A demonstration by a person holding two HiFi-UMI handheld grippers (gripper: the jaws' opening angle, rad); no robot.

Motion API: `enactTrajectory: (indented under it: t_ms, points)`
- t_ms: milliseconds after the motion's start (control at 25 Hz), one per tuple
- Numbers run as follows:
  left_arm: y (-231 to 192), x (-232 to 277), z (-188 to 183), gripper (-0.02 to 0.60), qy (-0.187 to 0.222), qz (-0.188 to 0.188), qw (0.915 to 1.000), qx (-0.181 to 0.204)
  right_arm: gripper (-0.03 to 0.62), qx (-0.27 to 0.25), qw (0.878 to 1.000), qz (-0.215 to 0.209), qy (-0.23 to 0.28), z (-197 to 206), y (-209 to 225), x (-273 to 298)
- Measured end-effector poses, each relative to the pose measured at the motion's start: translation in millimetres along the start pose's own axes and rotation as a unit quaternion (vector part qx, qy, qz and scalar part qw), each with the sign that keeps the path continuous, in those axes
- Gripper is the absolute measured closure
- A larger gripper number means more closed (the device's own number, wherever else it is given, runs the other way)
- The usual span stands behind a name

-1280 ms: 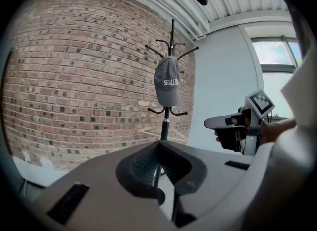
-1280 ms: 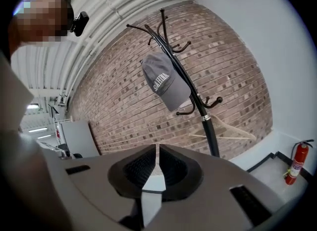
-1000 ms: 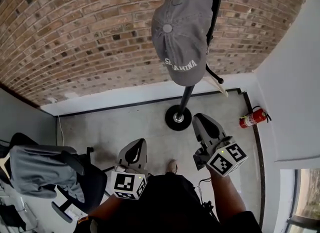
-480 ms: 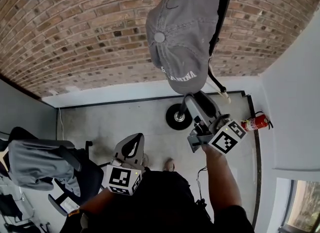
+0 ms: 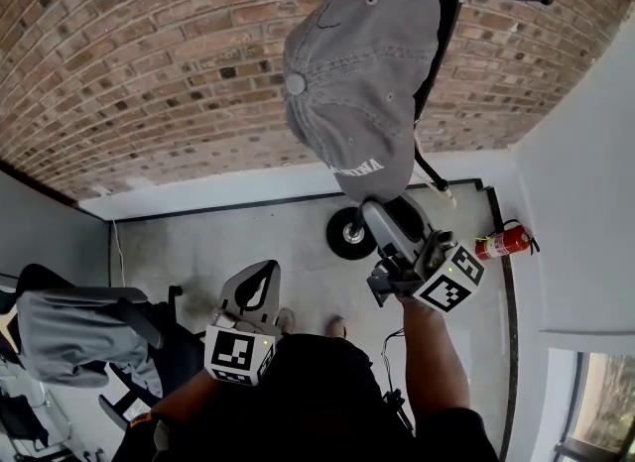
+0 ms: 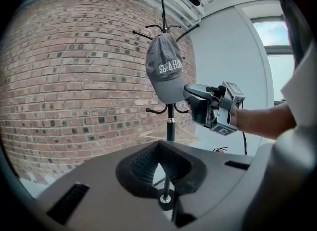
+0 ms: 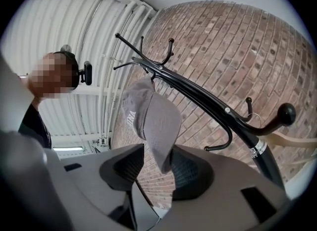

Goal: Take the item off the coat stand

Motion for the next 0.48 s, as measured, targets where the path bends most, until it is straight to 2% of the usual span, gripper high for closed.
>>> enactTrajectory:
  t_ms: [120,240,480]
  points:
    - [-0.6,2.0,-3.9,0.557,0.002,0.009,1.0,0.002,0.43,0.01,1.0,-0.016,0.018,-6.2,-10.0,2.5]
    - [-1.6,3.7,-5.2,0.557,0.0,0.014,0.9999,0.006,0.535,0.004,0.999,-0.027,0.027,-13.4,-21.1,5.5]
    - [-6.5,2.3,-5.8,0.557,-0.001,0.022,0.9997,0.008,0.562,-0.024,0.998,-0.054,0.034,-27.5,-48.1,13.8]
Point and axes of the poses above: the fingertips, and each gripper's own axes: x forward along the fingers, y to its right, z out of its underside, the point moved 6 cm from there along -x, backward along the fingers, and after that the axes turned 15 degrees about -x, right-handed, at the moved point
